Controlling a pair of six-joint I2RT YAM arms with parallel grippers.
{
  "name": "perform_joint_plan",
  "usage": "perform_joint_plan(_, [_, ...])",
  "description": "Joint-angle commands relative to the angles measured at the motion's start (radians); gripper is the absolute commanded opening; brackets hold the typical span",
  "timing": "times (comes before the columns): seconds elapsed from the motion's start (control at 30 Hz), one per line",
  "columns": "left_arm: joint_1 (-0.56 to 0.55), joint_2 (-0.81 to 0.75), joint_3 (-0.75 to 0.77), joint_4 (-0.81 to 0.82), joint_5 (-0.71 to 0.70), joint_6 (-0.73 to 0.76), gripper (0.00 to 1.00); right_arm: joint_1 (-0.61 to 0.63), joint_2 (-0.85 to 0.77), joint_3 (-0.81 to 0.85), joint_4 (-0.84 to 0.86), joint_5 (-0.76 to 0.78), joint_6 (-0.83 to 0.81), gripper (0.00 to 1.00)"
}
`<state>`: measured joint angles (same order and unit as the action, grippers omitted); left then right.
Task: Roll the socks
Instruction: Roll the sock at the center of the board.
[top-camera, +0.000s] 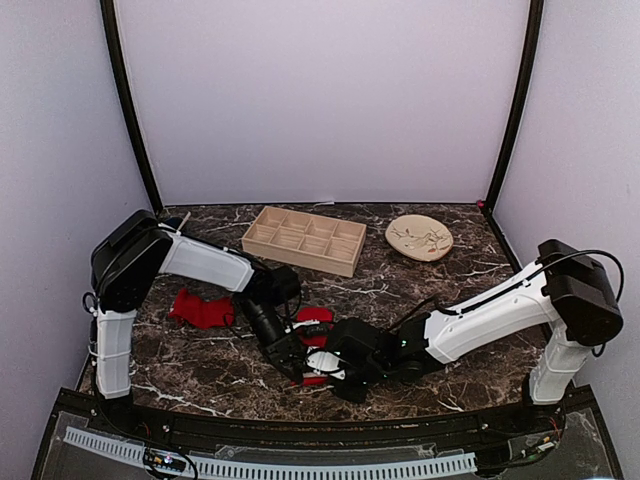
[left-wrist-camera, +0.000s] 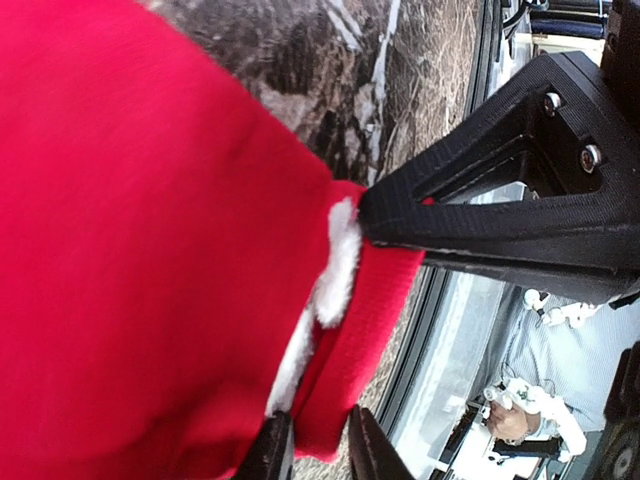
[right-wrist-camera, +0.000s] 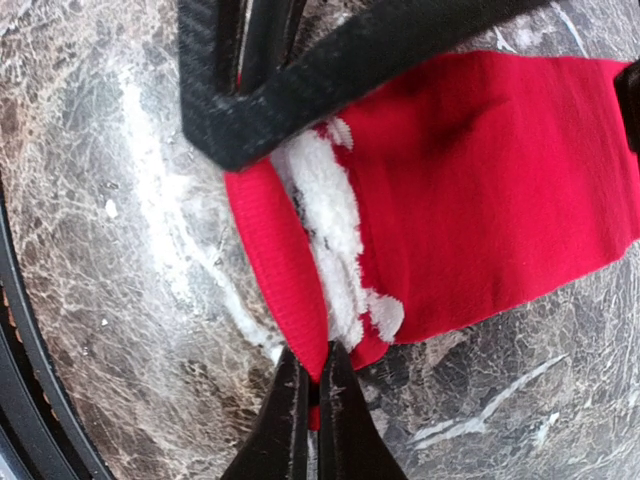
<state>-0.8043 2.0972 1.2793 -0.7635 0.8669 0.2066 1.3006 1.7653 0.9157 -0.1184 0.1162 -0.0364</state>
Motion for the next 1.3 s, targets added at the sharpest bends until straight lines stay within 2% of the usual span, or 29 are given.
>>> perform_joint_plan(0.0, [0.046,0.032,-0.060,0.004,-0.295,-0.001,0.22,-0.007,-0.033,-0.024,-0.045,0.007,0.032,0.00])
perform_joint_plan(0.43, [0.098,-0.059,-0.050,0.078,-0.288,-0.026,0.23,-0.006,-0.020,0.007,-0.103,-0.030,0.045,0.00])
perform_joint_plan(0.8, [0.103,-0.126,-0.102,0.133,-0.293,-0.049,0.23,-0.020,-0.012,0.035,-0.129,-0.074,0.071,0.00])
perform_joint_plan(1.03, [0.103,-0.226,-0.175,0.241,-0.318,-0.095,0.23,-0.050,-0.008,0.071,-0.160,-0.147,0.077,0.00])
perform_joint_plan(1.27, [0.077,-0.359,-0.291,0.420,-0.356,-0.155,0.23,-0.093,0.007,0.115,-0.214,-0.268,0.086,0.00])
